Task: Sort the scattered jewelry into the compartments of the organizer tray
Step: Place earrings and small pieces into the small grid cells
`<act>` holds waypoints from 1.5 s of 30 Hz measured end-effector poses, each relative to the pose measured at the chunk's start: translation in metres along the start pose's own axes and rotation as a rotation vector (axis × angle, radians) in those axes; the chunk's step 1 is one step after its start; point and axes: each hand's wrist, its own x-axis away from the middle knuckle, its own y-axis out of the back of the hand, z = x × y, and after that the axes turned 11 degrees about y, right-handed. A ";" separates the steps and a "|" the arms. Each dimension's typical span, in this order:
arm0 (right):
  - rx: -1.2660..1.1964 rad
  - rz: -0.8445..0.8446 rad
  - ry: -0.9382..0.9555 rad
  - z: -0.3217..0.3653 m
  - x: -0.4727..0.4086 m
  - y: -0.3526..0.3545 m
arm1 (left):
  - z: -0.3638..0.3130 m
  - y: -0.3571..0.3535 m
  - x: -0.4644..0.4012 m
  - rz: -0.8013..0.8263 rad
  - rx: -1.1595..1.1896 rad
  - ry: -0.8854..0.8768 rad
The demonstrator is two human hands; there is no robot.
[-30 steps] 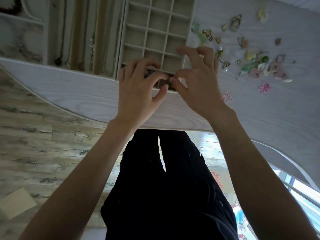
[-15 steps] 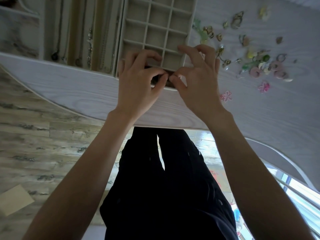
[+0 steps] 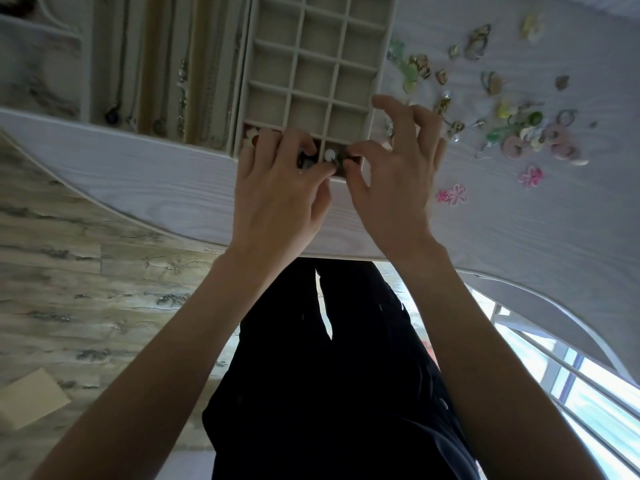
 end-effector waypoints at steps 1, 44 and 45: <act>-0.002 0.001 -0.009 0.000 0.000 0.000 | 0.000 0.000 0.000 0.009 -0.004 0.001; -0.237 -0.085 -0.476 0.029 -0.001 -0.014 | 0.015 -0.003 0.002 0.017 0.062 -0.060; -0.161 -0.106 -0.410 0.029 0.000 -0.013 | 0.016 -0.003 0.002 0.013 0.061 -0.065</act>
